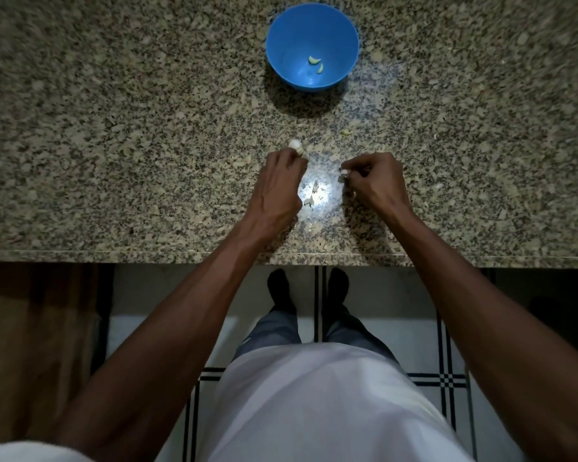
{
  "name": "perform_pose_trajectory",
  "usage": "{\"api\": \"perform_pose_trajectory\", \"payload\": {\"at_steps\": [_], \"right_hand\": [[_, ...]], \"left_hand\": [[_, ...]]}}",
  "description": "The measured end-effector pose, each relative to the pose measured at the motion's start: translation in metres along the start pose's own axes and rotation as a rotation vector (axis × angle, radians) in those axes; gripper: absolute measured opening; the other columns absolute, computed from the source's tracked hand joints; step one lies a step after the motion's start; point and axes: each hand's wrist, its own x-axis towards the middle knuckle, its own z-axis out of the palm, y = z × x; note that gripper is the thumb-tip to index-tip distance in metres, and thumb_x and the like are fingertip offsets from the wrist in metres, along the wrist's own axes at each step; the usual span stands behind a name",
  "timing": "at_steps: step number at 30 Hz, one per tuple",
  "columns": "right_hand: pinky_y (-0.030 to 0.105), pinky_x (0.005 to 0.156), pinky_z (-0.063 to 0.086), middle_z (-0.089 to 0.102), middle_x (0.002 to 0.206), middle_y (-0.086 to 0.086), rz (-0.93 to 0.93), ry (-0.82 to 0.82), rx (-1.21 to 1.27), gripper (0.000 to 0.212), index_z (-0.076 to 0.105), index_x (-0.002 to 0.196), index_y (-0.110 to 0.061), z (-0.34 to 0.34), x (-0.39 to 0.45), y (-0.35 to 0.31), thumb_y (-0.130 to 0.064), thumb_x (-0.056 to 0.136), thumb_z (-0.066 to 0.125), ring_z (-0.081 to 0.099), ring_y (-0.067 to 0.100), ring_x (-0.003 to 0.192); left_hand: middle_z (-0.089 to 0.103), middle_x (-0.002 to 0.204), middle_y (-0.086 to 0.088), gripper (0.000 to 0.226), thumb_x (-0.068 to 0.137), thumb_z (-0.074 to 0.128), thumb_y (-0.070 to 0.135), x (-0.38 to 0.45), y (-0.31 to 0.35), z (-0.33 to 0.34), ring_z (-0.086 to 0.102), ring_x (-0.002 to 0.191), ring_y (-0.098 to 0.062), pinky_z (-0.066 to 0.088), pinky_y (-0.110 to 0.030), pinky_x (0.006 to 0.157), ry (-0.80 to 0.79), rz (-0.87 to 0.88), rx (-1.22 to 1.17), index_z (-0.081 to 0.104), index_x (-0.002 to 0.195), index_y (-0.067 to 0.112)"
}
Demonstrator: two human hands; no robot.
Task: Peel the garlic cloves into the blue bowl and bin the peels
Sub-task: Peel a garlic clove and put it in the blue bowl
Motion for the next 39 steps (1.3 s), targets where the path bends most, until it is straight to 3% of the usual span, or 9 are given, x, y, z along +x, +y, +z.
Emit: {"api": "perform_pose_trajectory", "payload": {"at_steps": [3, 6, 10, 14, 19, 26, 31, 34, 39], "right_hand": [[0.003, 0.058, 0.050, 0.080, 0.101, 0.012, -0.007, -0.009, -0.027, 0.027, 0.079, 0.112, -0.004, 0.004, -0.003, -0.005, 0.000, 0.093, 0.061, 0.066, -0.006, 0.065], [0.019, 0.077, 0.061, 0.079, 0.109, 0.012, -0.024, -0.009, -0.043, 0.027, 0.079, 0.113, -0.005, 0.009, -0.010, -0.009, -0.001, 0.093, 0.061, 0.074, 0.012, 0.082], [0.010, 0.071, 0.057, 0.080, 0.106, 0.011, -0.013, 0.000, -0.031, 0.027, 0.080, 0.111, -0.006, 0.008, -0.015, -0.009, -0.004, 0.092, 0.061, 0.070, 0.002, 0.073], [0.028, 0.081, 0.064, 0.079, 0.112, 0.011, 0.029, 0.016, -0.019, 0.028, 0.078, 0.116, -0.006, 0.007, -0.014, -0.014, -0.004, 0.093, 0.062, 0.076, 0.014, 0.087], [0.025, 0.092, 0.059, 0.077, 0.118, 0.013, -0.021, -0.023, -0.076, 0.032, 0.078, 0.117, -0.003, 0.010, -0.012, -0.023, -0.001, 0.092, 0.058, 0.075, 0.019, 0.103], [0.037, 0.066, 0.050, 0.069, 0.080, 0.019, -0.221, -0.125, -0.274, 0.021, 0.074, 0.077, 0.003, 0.024, -0.027, -0.023, 0.007, 0.092, 0.060, 0.064, 0.031, 0.079], [0.043, 0.076, 0.052, 0.060, 0.101, 0.019, -0.284, -0.209, -0.377, 0.014, 0.075, 0.100, 0.001, 0.024, -0.030, -0.023, -0.008, 0.098, 0.064, 0.057, 0.031, 0.092], [0.044, 0.082, 0.054, 0.057, 0.115, 0.018, -0.282, -0.217, -0.400, 0.022, 0.073, 0.116, -0.003, 0.027, -0.030, -0.022, -0.018, 0.103, 0.062, 0.058, 0.031, 0.100], [0.037, 0.076, 0.051, 0.057, 0.118, 0.016, -0.279, -0.165, -0.422, 0.026, 0.072, 0.126, -0.005, 0.033, -0.029, -0.023, -0.012, 0.101, 0.066, 0.059, 0.030, 0.100]], "left_hand": [[0.047, 0.140, -0.013, 0.052, 0.083, 0.058, -0.014, -0.012, 0.000, 0.000, 0.043, 0.122, -0.029, 0.048, -0.043, 0.093, -0.067, 0.029, 0.029, 0.055, 0.131, 0.005], [0.052, 0.123, -0.012, 0.043, 0.083, 0.056, -0.017, -0.032, -0.004, 0.001, 0.047, 0.111, -0.028, 0.052, -0.045, 0.083, -0.051, 0.078, -0.101, 0.060, 0.121, 0.002], [0.054, 0.134, -0.013, 0.056, 0.084, 0.056, -0.019, -0.023, -0.012, -0.003, 0.048, 0.124, -0.027, 0.041, -0.021, 0.096, 0.077, 0.012, -0.184, 0.058, 0.136, 0.002], [0.048, 0.148, -0.010, 0.059, 0.089, 0.059, -0.011, 0.005, -0.001, 0.001, 0.041, 0.135, -0.027, 0.042, -0.038, 0.111, -0.060, 0.154, -0.088, 0.052, 0.145, 0.007], [0.054, 0.142, -0.008, 0.043, 0.093, 0.064, 0.000, -0.012, -0.004, 0.005, 0.045, 0.128, -0.028, 0.043, -0.040, 0.104, -0.126, 0.321, 0.045, 0.060, 0.135, 0.007], [0.055, 0.144, -0.013, 0.062, 0.080, 0.059, -0.016, -0.044, -0.041, -0.009, 0.043, 0.134, -0.034, 0.040, -0.044, 0.110, -0.054, 0.168, -0.107, 0.059, 0.139, 0.003], [0.037, 0.161, -0.009, 0.064, 0.094, 0.065, 0.018, -0.038, -0.037, -0.006, 0.029, 0.146, -0.032, 0.032, -0.048, 0.119, -0.159, 0.214, -0.156, 0.043, 0.154, 0.016], [0.043, 0.158, -0.011, 0.063, 0.094, 0.069, 0.037, -0.034, -0.029, 0.000, 0.036, 0.142, -0.034, 0.035, -0.047, 0.116, -0.192, 0.304, -0.050, 0.049, 0.150, 0.018], [0.061, 0.135, -0.011, 0.035, 0.097, 0.067, 0.033, -0.040, -0.021, 0.003, 0.051, 0.124, -0.030, 0.049, -0.041, 0.098, -0.067, 0.358, 0.082, 0.069, 0.125, 0.013]]}}
